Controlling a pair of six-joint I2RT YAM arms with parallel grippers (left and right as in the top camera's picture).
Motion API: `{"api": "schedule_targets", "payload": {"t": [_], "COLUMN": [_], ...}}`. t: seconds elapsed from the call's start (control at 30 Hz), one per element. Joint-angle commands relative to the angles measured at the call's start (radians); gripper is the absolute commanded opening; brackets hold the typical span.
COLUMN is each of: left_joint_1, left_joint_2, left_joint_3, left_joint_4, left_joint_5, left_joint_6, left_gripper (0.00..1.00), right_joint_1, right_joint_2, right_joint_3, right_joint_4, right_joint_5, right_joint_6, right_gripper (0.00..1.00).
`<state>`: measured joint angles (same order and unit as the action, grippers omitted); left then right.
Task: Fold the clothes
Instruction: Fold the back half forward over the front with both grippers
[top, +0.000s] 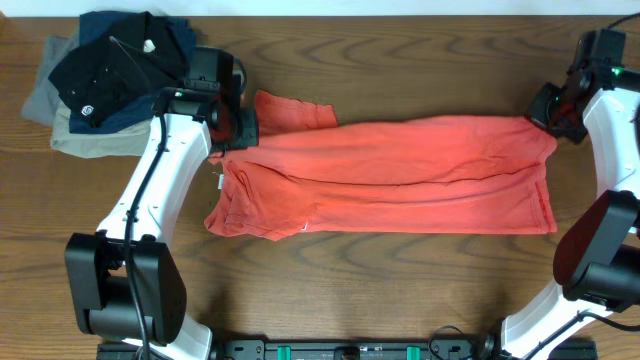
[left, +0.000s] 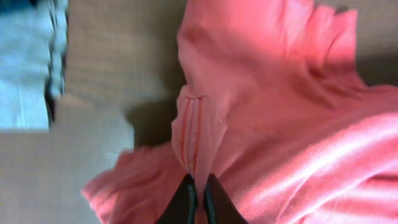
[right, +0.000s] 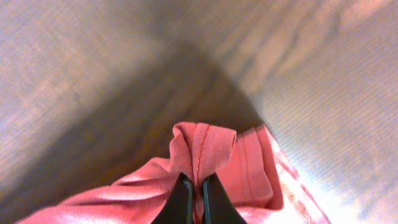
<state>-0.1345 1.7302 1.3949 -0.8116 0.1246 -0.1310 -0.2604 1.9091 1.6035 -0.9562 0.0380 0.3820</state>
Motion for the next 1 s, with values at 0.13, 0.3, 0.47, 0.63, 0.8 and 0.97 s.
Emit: {"api": "schedule_targets", "payload": {"t": [0.13,0.3,0.47,0.63,0.8,0.97], "left_joint_1": [0.007,0.007,0.007,0.007,0.007,0.007], "left_joint_2": [0.003,0.003,0.003,0.003,0.003,0.003], "left_joint_3": [-0.003,-0.004,-0.033,-0.078,-0.12,-0.167], "left_joint_4": [-0.162,-0.247,-0.269,-0.291,-0.299,-0.303], "left_joint_5": [-0.005,-0.026,-0.054,-0.054,-0.054,-0.054], "left_joint_6": [-0.005,-0.005,-0.005,-0.005,-0.005,-0.005], "left_gripper": [0.06,0.06,0.06,0.06,0.06,0.08], "right_joint_1": [-0.082,-0.154,-0.218,-0.224,-0.222,-0.208], "right_joint_2": [-0.032,-0.032,-0.032,-0.032,-0.032,-0.032], "right_joint_3": [0.001,0.001,0.001,0.0,0.0,-0.001], "right_joint_4": [-0.155,-0.204,-0.24,-0.274,-0.326,-0.383], "right_joint_5": [0.024,0.026,-0.008,-0.008,0.033,0.074], "right_joint_6": [0.085,0.085,0.084,0.08,0.081,0.075], "right_gripper": [0.01,0.01,0.01,0.01,0.01,0.01]}}
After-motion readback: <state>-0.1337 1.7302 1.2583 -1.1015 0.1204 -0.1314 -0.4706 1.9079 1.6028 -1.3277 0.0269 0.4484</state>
